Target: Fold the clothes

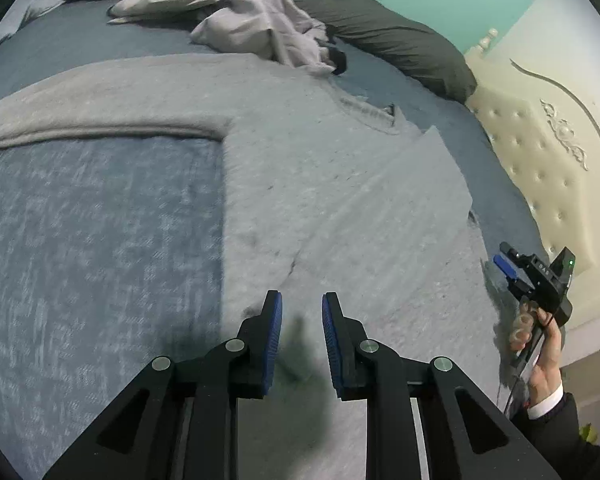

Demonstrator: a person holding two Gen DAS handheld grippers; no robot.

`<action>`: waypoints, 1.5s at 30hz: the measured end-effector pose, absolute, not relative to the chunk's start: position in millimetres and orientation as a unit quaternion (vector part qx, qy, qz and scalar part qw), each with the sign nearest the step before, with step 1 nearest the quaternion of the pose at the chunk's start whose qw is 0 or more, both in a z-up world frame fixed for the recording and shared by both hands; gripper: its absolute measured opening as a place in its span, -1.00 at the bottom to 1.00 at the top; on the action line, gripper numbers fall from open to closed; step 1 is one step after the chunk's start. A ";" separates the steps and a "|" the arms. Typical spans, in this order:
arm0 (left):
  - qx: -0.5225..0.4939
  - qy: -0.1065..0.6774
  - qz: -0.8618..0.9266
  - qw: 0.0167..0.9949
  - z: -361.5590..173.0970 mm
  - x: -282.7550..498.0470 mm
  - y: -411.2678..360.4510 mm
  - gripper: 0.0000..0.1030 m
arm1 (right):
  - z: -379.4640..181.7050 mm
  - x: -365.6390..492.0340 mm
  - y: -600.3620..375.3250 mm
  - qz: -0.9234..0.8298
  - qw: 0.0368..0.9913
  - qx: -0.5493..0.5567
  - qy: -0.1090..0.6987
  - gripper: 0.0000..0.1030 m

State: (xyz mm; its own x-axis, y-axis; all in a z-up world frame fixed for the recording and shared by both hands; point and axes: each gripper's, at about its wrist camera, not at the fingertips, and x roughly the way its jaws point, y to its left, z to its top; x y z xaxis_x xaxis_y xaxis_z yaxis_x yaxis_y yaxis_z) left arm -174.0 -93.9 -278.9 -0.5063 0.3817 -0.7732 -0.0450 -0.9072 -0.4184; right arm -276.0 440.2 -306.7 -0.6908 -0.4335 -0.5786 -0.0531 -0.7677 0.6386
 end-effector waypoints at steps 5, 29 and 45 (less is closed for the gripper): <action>-0.491 -0.157 0.845 0.145 -302.3 -190.2 -69.4 -0.56 | -301.8 -282.6 439.7 -0.864 0.102 0.388 -0.303 -0.20; -0.527 -0.125 0.825 0.161 -342.3 -202.0 -54.7 -0.57 | -320.6 -419.6 401.8 -0.861 0.105 0.494 0.051 -0.20; -0.529 -0.131 0.823 0.161 -343.2 -201.4 -60.5 -0.57 | -322.5 -428.8 457.6 -0.853 0.107 0.487 -0.153 -0.76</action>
